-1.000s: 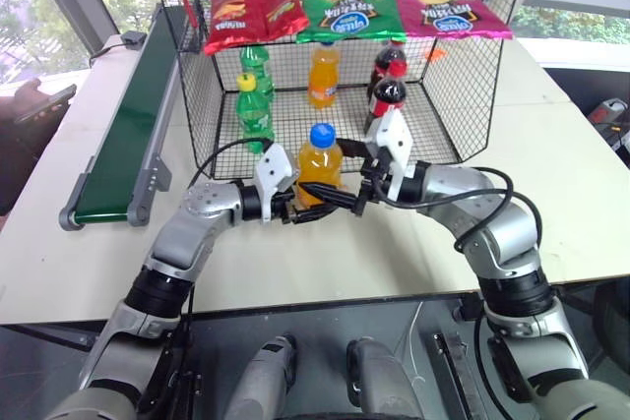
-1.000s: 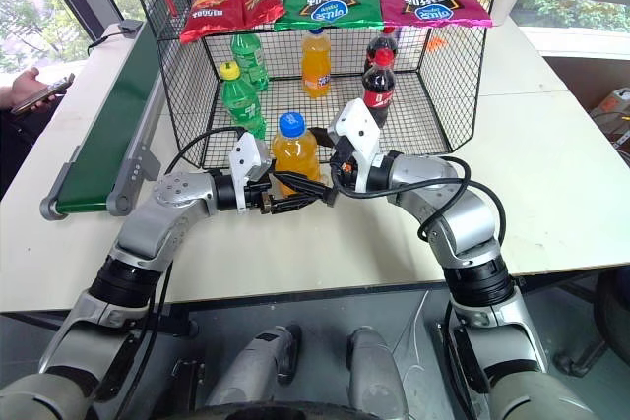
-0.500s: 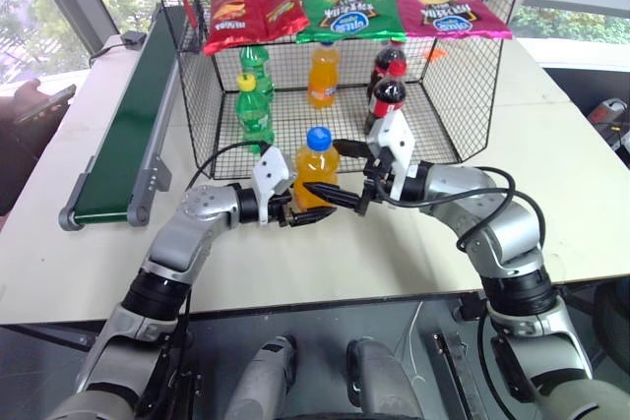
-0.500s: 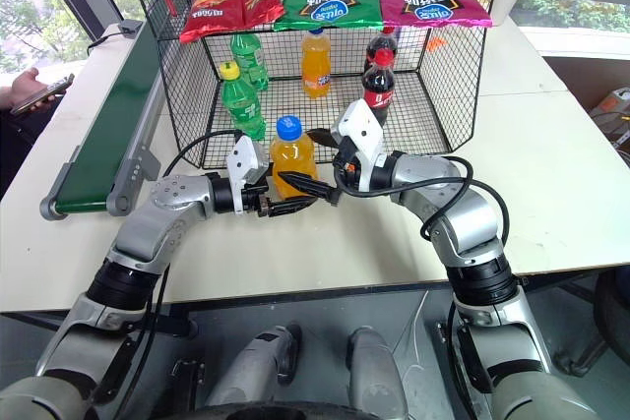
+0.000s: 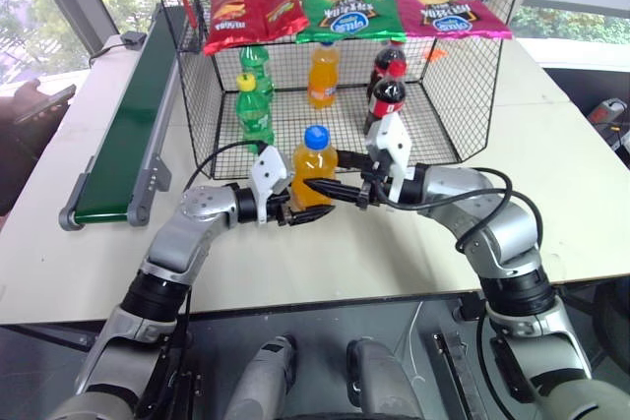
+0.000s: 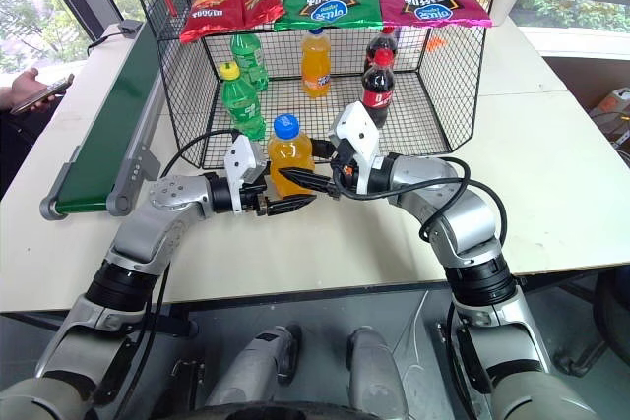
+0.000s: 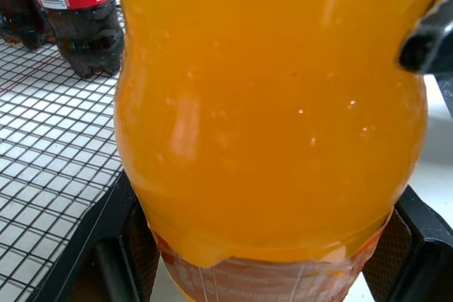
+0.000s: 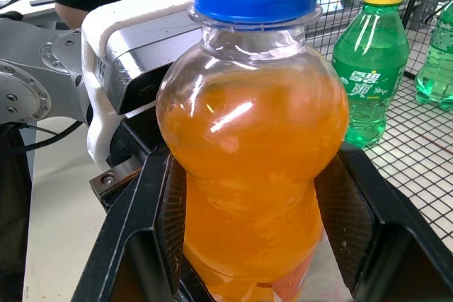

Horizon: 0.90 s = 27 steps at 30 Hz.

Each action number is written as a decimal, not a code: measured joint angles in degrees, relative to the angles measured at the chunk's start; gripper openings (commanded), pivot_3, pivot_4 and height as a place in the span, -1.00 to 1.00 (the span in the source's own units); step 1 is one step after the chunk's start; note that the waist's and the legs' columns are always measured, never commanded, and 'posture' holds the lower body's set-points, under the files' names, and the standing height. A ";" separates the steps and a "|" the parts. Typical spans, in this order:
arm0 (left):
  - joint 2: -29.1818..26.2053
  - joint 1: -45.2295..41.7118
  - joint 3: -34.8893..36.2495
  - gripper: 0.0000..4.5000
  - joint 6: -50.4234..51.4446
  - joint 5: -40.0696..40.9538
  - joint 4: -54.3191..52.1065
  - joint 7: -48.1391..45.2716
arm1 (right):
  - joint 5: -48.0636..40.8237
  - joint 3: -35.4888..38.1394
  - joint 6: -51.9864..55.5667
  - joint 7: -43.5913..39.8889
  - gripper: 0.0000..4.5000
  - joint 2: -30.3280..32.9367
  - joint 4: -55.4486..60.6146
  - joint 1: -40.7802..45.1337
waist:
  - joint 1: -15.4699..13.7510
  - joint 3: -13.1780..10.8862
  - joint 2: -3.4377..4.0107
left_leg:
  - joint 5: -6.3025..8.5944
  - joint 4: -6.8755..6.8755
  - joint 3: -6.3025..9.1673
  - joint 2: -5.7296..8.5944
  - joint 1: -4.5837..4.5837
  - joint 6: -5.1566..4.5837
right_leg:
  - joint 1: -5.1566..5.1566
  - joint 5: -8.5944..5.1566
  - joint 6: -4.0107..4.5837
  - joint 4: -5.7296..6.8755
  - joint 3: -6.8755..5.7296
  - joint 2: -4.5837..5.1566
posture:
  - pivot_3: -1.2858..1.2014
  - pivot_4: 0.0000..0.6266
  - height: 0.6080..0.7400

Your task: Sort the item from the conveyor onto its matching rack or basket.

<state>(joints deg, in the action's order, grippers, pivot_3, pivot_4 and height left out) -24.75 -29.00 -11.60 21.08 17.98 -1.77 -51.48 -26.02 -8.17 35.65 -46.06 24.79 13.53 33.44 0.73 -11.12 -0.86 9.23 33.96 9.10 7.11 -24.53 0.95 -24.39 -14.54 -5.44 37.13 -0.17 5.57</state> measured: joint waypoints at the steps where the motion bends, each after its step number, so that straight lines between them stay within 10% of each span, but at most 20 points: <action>1: 0.00 0.04 0.00 0.32 0.09 -0.01 -0.14 0.18 | 0.00 0.00 0.00 0.00 -0.09 0.00 0.01 0.01 | 0.00 0.00 0.00 | 0.00 0.00 0.00 0.00 0.00 0.00 | 0.00 0.00 0.00 0.00 0.00 0.00 | 0.03 -0.52 0.98; 2: 0.00 0.03 0.00 0.32 0.42 0.00 -0.26 0.37 | 0.01 0.00 0.01 0.00 -0.09 0.00 0.01 0.01 | -0.02 0.00 0.00 | 0.00 0.00 0.00 0.00 0.00 0.00 | 0.00 0.00 0.00 0.00 0.00 0.00 | 0.03 -0.52 0.98; 4: 0.00 0.02 0.03 0.98 0.76 0.08 -0.47 0.36 | 0.10 -0.01 0.03 0.21 -0.09 0.01 0.01 0.01 | -0.02 0.00 0.00 | 0.00 0.01 0.00 0.00 0.00 0.00 | 0.00 0.00 0.00 0.00 0.00 0.00 | 0.03 -0.52 0.98; 27: -0.99 8.06 7.37 0.99 -3.08 -6.52 -4.40 12.67 | 4.62 0.66 -0.19 7.92 -0.09 -1.96 -4.97 3.32 | 0.05 0.00 0.01 | 0.00 0.05 0.00 -0.01 0.02 0.00 | -0.01 0.04 0.02 0.05 0.02 -0.01 | 0.03 -0.52 0.98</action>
<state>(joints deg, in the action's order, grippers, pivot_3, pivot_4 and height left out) -25.74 -20.94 -4.22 18.00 11.46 -6.16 -38.81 -21.40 -7.51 35.47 -38.14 22.82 8.56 36.77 0.78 -11.11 -0.85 9.22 34.01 9.10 7.11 -24.52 0.96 -24.39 -14.51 -5.42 37.18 -0.16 5.57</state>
